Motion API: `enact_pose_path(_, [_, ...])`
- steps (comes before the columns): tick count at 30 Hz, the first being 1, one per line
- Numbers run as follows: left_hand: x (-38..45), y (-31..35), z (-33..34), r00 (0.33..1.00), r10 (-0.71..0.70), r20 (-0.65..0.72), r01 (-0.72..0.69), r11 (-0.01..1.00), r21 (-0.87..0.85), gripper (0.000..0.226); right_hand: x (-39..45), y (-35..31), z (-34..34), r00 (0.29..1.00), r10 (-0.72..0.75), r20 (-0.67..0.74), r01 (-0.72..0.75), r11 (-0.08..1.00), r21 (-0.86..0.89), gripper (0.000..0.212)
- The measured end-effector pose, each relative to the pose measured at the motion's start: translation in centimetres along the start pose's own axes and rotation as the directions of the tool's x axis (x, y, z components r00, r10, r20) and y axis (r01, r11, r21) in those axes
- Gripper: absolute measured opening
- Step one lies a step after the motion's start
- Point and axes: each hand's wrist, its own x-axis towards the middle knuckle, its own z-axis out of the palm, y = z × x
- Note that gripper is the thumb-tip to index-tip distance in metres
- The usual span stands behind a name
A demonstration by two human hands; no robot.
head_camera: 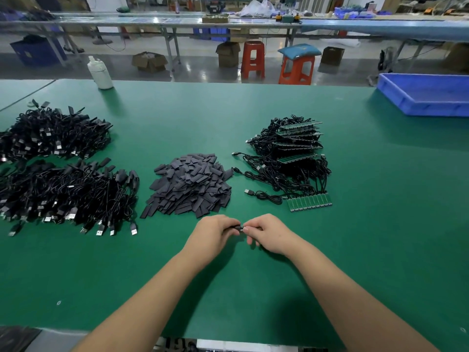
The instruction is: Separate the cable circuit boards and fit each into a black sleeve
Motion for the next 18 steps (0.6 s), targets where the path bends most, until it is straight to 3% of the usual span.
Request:
enact_pose_path(7, [-0.13, 0.32, 0.77, 0.997, -0.014, 0.081, 0.004, 0.993, 0.114, 0.021, 0.52, 0.42, 0.68, 0.995, 0.080, 0.067, -0.094, 0.967, 0.237, 0.024])
enact_pose_path(13, [-0.03, 0.13, 1.03, 0.995, -0.037, 0.094, 0.016, 0.978, 0.209, 0.022, 0.67, 0.16, 0.63, 0.994, 0.106, 0.000, -0.106, 0.994, 0.010, 0.027])
enact_pose_path(18, [-0.14, 0.67, 0.73, 0.972, -0.043, 0.233, -0.057, 0.913, 0.405, 0.036, 0.20, -0.28, 0.71, 0.995, 0.099, 0.012, -0.099, 0.994, -0.038, 0.032])
